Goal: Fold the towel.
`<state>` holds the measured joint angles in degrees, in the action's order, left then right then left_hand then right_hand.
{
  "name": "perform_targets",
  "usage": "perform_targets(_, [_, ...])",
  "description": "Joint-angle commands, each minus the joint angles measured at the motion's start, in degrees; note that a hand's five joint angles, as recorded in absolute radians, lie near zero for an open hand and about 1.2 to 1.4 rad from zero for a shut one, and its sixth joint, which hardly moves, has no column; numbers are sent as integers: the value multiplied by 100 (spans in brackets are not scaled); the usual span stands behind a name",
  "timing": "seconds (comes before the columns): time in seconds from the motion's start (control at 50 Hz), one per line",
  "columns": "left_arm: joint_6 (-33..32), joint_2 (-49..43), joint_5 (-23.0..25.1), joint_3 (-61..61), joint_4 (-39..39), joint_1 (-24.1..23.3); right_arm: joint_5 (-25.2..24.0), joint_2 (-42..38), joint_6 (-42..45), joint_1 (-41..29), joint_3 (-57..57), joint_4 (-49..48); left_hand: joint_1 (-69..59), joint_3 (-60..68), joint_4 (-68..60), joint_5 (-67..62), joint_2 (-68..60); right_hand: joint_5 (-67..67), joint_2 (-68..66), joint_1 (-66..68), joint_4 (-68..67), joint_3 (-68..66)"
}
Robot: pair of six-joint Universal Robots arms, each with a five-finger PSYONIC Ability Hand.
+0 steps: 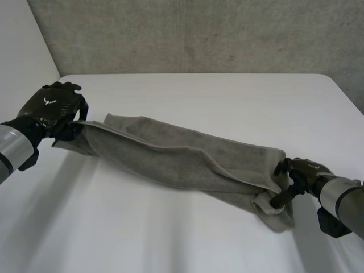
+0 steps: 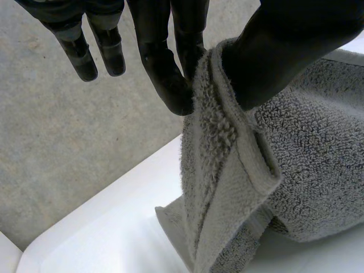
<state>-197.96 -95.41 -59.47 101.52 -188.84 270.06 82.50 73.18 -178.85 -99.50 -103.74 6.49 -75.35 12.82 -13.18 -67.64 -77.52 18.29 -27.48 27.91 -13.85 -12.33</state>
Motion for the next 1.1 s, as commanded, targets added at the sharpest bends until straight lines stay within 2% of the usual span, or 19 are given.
perform_targets(0.02, [134,207,-3,9,-4,38,12,-111,-36,-7,-251,-366,-465,-282,318,-236,-248,2496,-2577,2534,385,233])
perform_targets(0.04, [134,207,-3,9,-4,38,-23,-146,-36,-8,-330,-446,-465,-282,318,-236,-248,3502,-3583,3540,385,233])
perform_targets(0.06, [230,251,-3,0,-4,47,-23,-146,-36,-8,-331,-446,-465,-282,318,-236,-248,3512,-3593,3550,385,233])
perform_targets(0.08, [318,295,6,-9,-4,64,-75,-181,-45,-16,-357,-499,-465,-282,318,-236,-248,4927,-5009,4966,385,233])
perform_targets(0.26, [741,585,14,-167,14,232,-885,284,78,89,302,-271,-465,-282,318,-236,-248,5171,-5252,5209,385,233])
perform_targets(0.3, [802,664,23,-298,49,293,-1234,757,305,141,818,149,-465,-282,318,-236,-248,5171,-5252,5209,385,233])
perform_targets(0.32, [802,664,23,-299,49,293,-1236,759,307,142,820,151,-465,-282,318,-236,-248,5171,-5252,5209,385,233])
perform_targets(0.42, [873,858,146,-528,102,311,-1614,707,1315,221,2101,1747,-465,-282,318,-236,-248,5171,-5252,5209,385,233])
perform_targets(0.58, [846,919,190,-774,436,416,-1246,-48,2520,238,2973,2418,-465,-282,318,-236,-248,5171,-5252,5209,385,233])
perform_targets(0.74, [767,418,287,-756,550,407,-1069,-848,2802,195,3123,2533,-465,-282,318,-236,-248,5171,-5252,5209,385,233])
perform_targets(0.86, [90,-382,278,-1081,532,399,-762,-1359,3489,186,3703,2498,-465,-282,318,-236,-248,5171,-5252,5209,385,233])
perform_targets(0.9, [-138,-645,208,-1319,506,337,-385,-1578,3874,160,4569,2167,-465,-282,318,-236,-248,5171,-5252,5209,385,233])
perform_targets(0.96, [-428,-1305,111,-2171,392,214,-208,-1667,3954,98,5180,1698,-465,-282,318,-236,-248,5171,-5252,5209,385,233])
perform_targets(1.0, [-341,-1856,-361,-3256,-106,-162,-103,-1798,4173,-51,6212,361,-465,-282,318,-236,-248,5171,-5252,5209,385,233])
perform_targets(1.02, [-340,-1858,-364,-3261,-109,-164,-102,-1799,4174,-52,6217,354,-465,-282,318,-236,-248,5171,-5252,5209,385,233])
perform_targets(1.04, [-271,-2032,-694,-3740,-579,-373,-85,-1773,4287,-104,6617,-456,-465,-282,318,-236,-248,5171,-5252,5209,385,233])
perform_targets(1.06, [-270,-2034,-697,-3744,-584,-375,-111,-1720,4384,-156,6891,-1282,-465,-282,318,-236,-248,5171,-5252,5209,385,233])
perform_targets(1.08, [-148,-2095,-1011,-4153,-1167,-540,-111,-1720,4385,-157,6894,-1290,-465,-282,318,-236,-248,5171,-5252,5209,385,233])
perform_targets(1.1, [79,-2061,-1214,-4410,-1677,-672,-129,-1598,4402,-227,6998,-1960,-465,-282,318,-236,-248,5171,-5252,5209,385,233])
